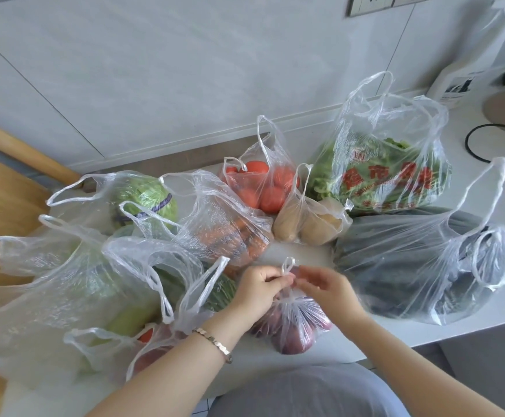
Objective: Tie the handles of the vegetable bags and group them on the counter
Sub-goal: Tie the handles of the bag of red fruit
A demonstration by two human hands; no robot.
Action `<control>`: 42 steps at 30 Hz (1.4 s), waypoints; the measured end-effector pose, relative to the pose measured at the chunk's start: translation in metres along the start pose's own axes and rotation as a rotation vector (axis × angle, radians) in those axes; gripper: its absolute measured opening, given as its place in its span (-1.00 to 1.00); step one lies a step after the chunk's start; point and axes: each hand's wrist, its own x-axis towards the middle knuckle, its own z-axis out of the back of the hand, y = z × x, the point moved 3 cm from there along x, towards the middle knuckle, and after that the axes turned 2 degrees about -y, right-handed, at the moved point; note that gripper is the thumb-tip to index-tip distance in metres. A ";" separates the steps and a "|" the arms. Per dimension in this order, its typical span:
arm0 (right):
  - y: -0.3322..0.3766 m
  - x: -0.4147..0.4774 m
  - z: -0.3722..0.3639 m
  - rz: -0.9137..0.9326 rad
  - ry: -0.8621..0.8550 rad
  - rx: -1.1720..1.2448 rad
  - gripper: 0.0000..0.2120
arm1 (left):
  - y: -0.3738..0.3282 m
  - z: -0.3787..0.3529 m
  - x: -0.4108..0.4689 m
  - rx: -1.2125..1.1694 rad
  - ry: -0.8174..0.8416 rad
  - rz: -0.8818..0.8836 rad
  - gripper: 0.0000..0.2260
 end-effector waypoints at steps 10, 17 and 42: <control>-0.020 0.000 -0.021 -0.155 0.012 -0.061 -0.79 | 0.005 0.009 -0.002 -0.134 -0.149 0.094 -0.81; -0.009 0.004 -0.035 0.057 0.194 -0.394 -0.66 | -0.019 0.010 0.004 -0.106 -0.014 -0.062 -0.85; -0.031 -0.002 -0.017 -0.186 -0.009 0.231 -0.80 | 0.022 0.000 -0.001 0.464 0.028 -0.184 -0.87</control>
